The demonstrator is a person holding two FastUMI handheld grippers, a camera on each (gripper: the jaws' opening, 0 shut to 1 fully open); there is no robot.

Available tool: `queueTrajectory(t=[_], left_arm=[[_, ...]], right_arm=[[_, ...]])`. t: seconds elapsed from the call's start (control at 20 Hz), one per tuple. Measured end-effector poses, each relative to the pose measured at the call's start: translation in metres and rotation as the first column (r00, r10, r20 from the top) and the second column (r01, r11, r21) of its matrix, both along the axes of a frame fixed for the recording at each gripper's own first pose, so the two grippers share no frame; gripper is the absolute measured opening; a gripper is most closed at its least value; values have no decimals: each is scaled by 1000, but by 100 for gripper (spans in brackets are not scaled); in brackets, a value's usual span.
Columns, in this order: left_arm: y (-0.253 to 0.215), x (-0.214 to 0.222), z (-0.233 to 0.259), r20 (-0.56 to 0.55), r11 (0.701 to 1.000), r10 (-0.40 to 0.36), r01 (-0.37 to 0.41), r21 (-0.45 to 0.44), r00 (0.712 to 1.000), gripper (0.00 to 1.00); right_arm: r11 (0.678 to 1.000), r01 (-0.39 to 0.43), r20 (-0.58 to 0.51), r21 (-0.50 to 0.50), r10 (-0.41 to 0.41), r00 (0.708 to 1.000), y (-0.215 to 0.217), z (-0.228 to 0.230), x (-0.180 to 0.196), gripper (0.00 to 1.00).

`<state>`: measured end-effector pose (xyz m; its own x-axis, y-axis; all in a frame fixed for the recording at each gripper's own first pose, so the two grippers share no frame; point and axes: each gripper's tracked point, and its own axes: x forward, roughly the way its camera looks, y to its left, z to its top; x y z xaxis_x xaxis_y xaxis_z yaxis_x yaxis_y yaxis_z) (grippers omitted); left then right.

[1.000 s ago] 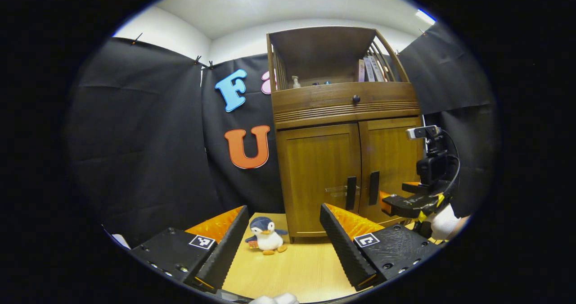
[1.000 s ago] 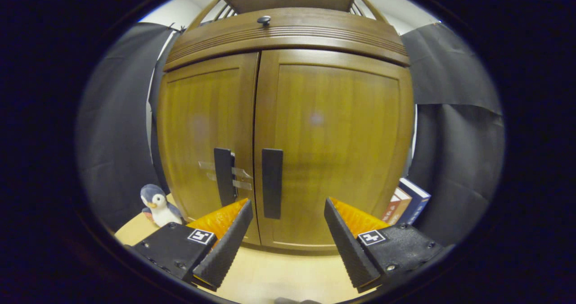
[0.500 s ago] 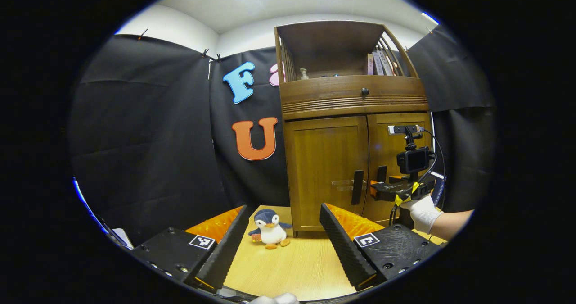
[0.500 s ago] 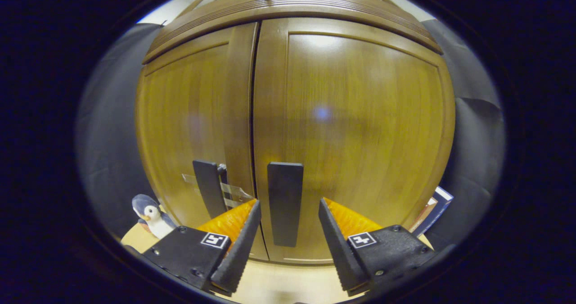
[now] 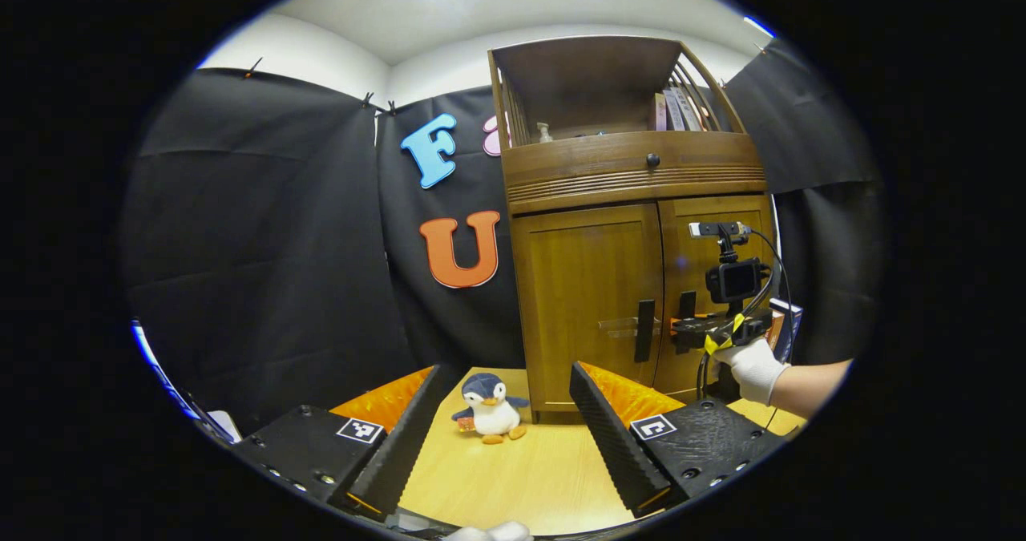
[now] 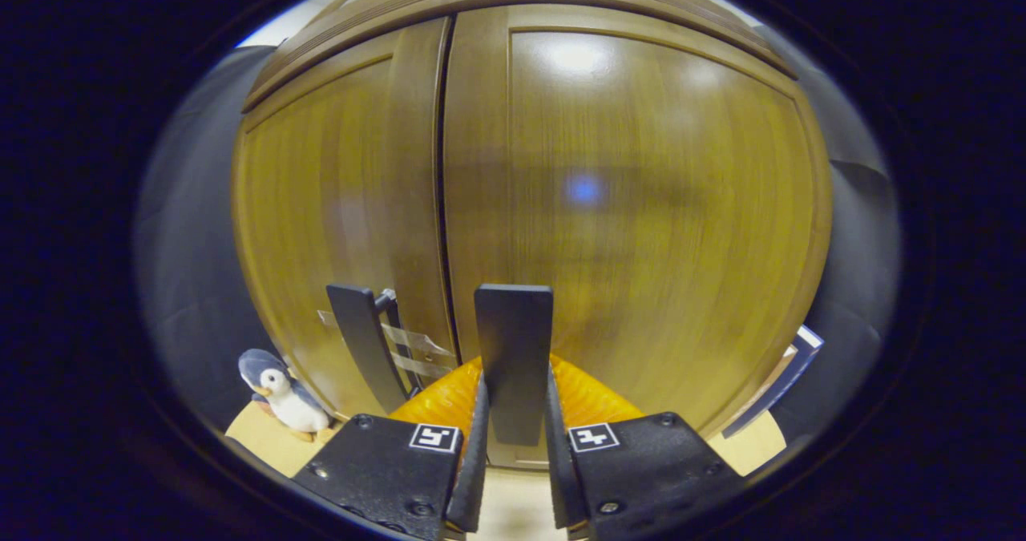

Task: Open the right door of the double-door shoe cabinet with the right hand, and open the left door with the left hand.

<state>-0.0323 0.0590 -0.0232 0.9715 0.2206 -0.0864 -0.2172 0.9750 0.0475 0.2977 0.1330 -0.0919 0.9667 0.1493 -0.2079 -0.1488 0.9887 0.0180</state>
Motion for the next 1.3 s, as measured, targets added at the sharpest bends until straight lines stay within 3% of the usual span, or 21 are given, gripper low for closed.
queueTrajectory(t=[0.3, 0.9, 1.3], left_arm=[[-13, -6, -10, -19, 998, -29, 27, -61, 999, 96], [-26, -10, -9, 2, 995, -83, 83, -53, 997, 96], [-35, -8, -12, 6, 987, -148, 148, -61, 989, 96]], right_arm=[[1000, -5, 5, -23, 6, 1000, -4, -2, -14, 33], [999, -30, 9, -20, 30, 1000, -36, -9, -96, 30], [1000, -6, 11, -10, 6, 1000, -71, -13, -144, 28]])
